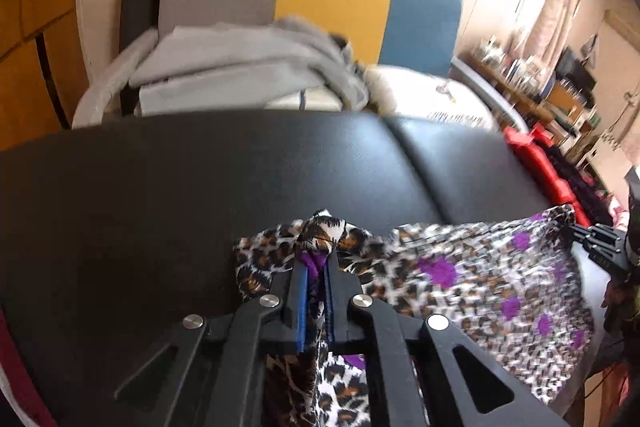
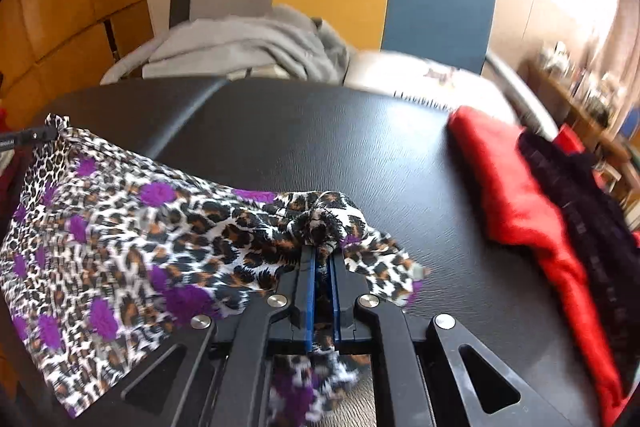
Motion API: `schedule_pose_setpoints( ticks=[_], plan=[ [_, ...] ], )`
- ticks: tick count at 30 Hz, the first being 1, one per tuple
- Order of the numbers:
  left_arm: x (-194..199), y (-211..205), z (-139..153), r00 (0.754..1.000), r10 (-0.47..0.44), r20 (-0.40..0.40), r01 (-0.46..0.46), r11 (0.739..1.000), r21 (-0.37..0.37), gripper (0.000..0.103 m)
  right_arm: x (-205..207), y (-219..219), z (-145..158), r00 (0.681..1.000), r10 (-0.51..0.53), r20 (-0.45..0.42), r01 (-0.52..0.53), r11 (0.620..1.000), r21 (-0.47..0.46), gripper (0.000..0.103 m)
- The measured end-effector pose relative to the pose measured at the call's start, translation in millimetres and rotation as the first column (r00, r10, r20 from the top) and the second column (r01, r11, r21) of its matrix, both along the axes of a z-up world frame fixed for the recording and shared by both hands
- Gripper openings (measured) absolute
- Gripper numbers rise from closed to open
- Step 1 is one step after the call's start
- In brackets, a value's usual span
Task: Fold clothes
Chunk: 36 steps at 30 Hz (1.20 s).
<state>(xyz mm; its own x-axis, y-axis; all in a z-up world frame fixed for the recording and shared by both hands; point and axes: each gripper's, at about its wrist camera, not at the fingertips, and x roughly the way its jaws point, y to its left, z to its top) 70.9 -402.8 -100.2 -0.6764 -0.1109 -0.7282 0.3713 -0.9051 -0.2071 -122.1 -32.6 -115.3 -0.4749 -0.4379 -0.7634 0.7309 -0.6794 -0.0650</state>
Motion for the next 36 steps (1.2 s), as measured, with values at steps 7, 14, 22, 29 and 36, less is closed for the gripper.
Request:
schedule_pose_setpoints(
  ticks=[7, 14, 22, 29, 36],
  plan=[
    [-8, -16, 14, 0.999, 0.031, -0.042, -0.029, 0.999, 0.046, 0.005, -12, 15, 27, 0.997, -0.065, -0.03, 0.064, 0.997, -0.047, 0.007],
    [-27, -43, -45, 0.969, 0.173, 0.175, -0.202, 0.966, 0.161, 0.026, -32, 11, -26, 0.986, -0.119, 0.115, 0.117, 0.993, 0.021, 0.018],
    [48, -38, -28, 0.984, 0.178, 0.022, -0.177, 0.941, 0.289, 0.037, 8, 20, 13, 0.996, -0.085, -0.027, 0.083, 0.994, -0.069, 0.065],
    [91, 15, -40, 0.999, 0.023, 0.049, -0.037, 0.947, 0.319, 0.038, 70, 10, 15, 0.995, 0.064, 0.074, -0.052, 0.986, -0.161, 0.076],
    [116, 44, -52, 0.995, 0.045, 0.089, -0.069, 0.955, 0.288, 0.005, 114, 8, -24, 0.983, 0.083, 0.162, -0.059, 0.987, -0.148, 0.079]
  ],
)
